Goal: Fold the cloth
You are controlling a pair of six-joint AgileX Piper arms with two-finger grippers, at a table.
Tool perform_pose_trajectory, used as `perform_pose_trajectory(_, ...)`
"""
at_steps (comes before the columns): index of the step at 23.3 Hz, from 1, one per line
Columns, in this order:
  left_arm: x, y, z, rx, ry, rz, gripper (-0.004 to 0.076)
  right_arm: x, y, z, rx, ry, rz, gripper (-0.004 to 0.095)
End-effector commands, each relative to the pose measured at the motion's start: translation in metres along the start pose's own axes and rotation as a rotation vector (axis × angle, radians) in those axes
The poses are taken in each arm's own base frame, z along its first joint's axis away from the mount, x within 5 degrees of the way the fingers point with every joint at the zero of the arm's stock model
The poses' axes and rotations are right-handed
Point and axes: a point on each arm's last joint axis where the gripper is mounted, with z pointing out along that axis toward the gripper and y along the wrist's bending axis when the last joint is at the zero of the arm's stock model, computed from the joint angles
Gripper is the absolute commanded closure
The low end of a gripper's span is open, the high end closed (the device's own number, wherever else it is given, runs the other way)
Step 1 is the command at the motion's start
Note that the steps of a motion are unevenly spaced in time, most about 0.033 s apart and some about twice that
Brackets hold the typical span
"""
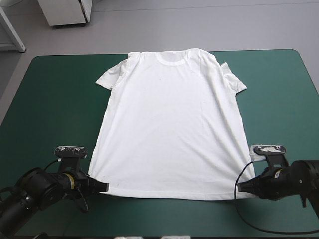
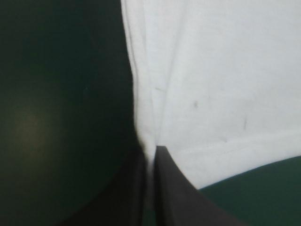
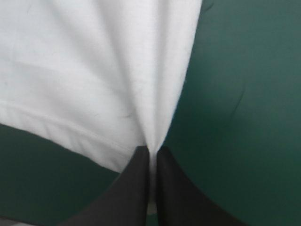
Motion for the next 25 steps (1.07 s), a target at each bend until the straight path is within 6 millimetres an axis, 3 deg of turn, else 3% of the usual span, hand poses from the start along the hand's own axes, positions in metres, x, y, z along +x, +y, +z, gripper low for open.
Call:
perform_pose_trajectory(1,0.006,-0.002,-0.008,0.013,-0.007,-0.008,0.0733,0.008,0.002,-0.007,-0.024,-0.014,0.002,0.0925)
perform_pose_trajectory(6,0.021,-0.001,-0.006,0.019,0.036,0.003,0.0733,0.022,0.002,-0.011,-0.027,-0.013,-0.001,0.0925)
perform_pose_trajectory(11,0.021,-0.002,-0.006,0.029,0.038,-0.001,0.0732,0.025,0.004,-0.012,-0.041,-0.004,0.021,0.0888)
perform_pose_trajectory(12,0.021,-0.002,-0.007,0.033,0.04,-0.003,0.0728,0.026,0.004,-0.012,-0.042,0.002,0.022,0.0844)
perform_pose_trajectory(14,0.02,-0.003,-0.009,0.033,0.037,0.001,0.0675,0.028,0.005,-0.013,-0.056,0.022,0.032,0.065)
perform_pose_trajectory(15,0.017,-0.004,-0.015,0.039,0.03,0.017,0.06,0.027,0.008,-0.016,-0.079,0.025,0.037,0.0485)
perform_pose_trajectory(16,0.014,-0.005,-0.02,0.044,0.028,0.025,0.0547,0.025,0.01,-0.019,-0.101,0.013,0.055,0.0419)
perform_pose_trajectory(17,0.009,-0.005,-0.034,0.04,0.02,0.024,0.0454,0.019,0.014,-0.029,-0.119,-0.024,0.069,0.0363)
perform_pose_trajectory(19,-0.004,-0.002,-0.059,-0.003,-0.038,0.047,0.0349,0.006,0.016,-0.054,-0.101,-0.123,0.056,0.0383)
perform_pose_trajectory(23,-0.041,0.006,-0.118,-0.077,-0.306,0.048,0.0339,-0.023,0.014,-0.114,0.04,-0.336,-0.008,0.0399)
perform_pose_trajectory(25,-0.061,0.004,-0.128,-0.152,-0.359,0.074,0.0339,-0.046,0.015,-0.137,0.092,-0.402,-0.022,0.0399)
